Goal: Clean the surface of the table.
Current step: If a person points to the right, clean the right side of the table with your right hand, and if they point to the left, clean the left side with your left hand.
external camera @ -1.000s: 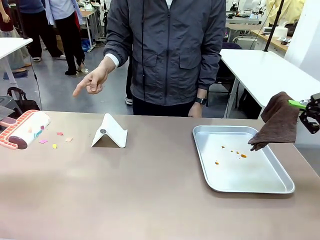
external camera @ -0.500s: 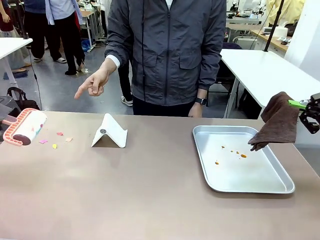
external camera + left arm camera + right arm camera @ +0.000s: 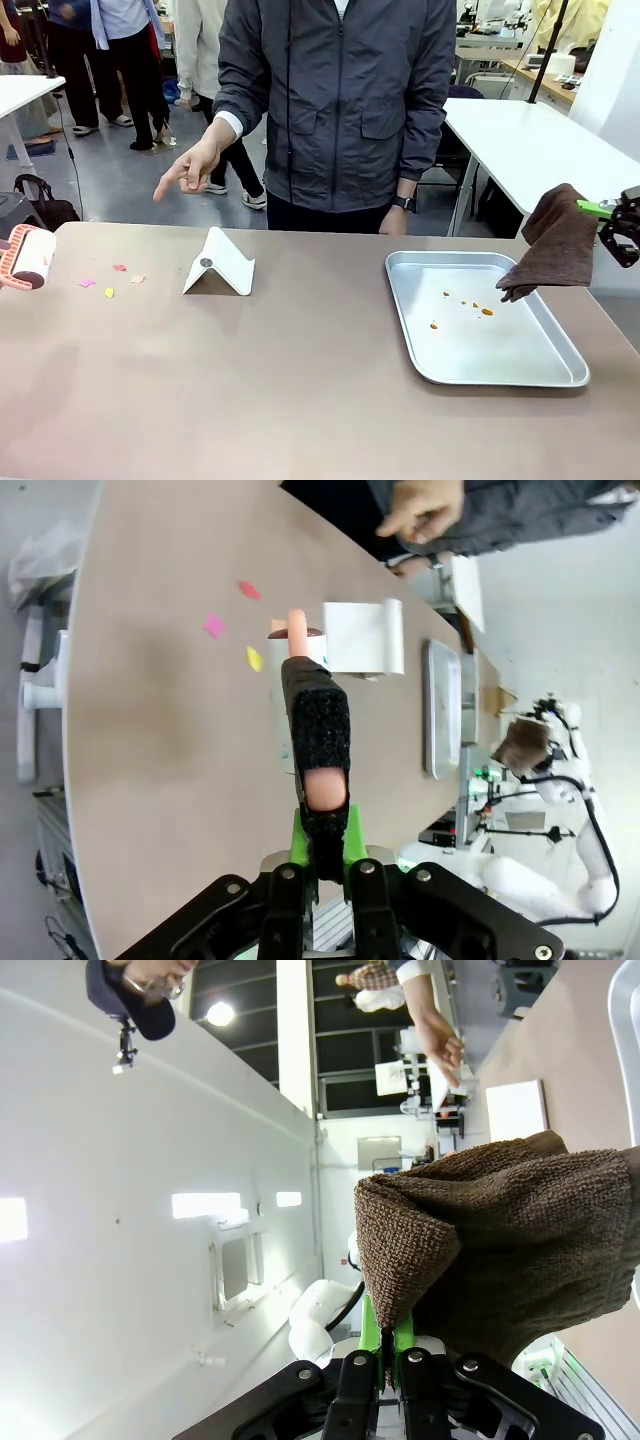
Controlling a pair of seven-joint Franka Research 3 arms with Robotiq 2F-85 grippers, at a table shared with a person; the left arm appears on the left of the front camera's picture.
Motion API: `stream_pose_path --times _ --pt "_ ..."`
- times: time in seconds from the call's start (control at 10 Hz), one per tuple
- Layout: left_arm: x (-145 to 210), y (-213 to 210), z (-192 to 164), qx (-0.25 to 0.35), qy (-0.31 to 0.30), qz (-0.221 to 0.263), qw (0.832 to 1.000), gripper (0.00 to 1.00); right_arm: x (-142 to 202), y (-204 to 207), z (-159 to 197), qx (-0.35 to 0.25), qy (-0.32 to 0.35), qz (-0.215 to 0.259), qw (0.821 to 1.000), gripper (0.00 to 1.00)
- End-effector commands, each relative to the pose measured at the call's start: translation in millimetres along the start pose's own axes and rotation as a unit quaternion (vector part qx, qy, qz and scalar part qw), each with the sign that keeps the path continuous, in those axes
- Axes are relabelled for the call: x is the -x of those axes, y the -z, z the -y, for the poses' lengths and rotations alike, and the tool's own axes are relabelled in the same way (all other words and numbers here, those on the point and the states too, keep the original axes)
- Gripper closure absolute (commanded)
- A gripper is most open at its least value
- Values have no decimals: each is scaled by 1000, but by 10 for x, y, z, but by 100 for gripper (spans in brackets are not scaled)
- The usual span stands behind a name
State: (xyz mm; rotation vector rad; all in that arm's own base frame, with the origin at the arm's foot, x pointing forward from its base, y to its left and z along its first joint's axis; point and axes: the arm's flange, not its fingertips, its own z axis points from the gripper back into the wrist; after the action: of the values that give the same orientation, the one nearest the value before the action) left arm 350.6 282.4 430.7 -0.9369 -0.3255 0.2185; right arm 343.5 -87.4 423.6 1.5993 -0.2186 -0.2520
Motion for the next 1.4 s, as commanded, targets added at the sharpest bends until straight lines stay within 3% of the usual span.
stream_pose_path --times 0.0,0.4,0.9,1.3 --pt "-135 164 33 -12 -41 5 999 86 8 3 -35 0 -3 2 1000 100" --pt "-345 362 -135 -43 -114 -7 993 86 8 3 -35 0 -3 2 1000 100" --pt "-401 548 -156 -82 -120 10 989 86 8 3 -35 0 -3 2 1000 100" --pt "-425 770 -220 -96 -126 -10 987 86 8 3 -35 0 -3 2 1000 100"
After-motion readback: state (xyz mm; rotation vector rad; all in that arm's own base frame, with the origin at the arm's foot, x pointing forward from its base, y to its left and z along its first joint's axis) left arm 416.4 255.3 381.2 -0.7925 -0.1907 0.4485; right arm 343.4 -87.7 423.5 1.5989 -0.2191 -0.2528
